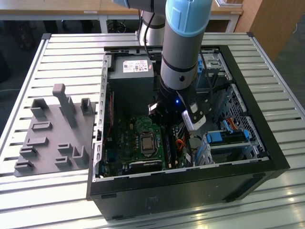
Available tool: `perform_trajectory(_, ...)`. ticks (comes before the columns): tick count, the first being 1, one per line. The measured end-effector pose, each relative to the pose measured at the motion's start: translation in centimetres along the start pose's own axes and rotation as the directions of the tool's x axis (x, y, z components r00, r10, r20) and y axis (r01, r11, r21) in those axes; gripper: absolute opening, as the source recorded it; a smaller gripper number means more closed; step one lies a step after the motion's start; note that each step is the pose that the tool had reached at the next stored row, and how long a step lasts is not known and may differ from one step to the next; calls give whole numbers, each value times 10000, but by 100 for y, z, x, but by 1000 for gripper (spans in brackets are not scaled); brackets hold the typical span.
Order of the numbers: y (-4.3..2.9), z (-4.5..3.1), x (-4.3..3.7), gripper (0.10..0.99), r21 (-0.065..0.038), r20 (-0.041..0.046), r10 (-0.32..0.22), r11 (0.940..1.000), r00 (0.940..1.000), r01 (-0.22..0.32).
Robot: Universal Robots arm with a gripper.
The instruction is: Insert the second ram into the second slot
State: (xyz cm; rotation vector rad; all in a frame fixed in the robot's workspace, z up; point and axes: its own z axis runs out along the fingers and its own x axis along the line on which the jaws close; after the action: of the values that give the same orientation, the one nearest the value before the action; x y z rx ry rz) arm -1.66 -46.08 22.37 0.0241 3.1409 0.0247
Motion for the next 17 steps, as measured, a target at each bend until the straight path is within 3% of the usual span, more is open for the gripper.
perform_trajectory(17, 0, 32, -2, 137, -1, -3, 66, 10000, 10000, -66)
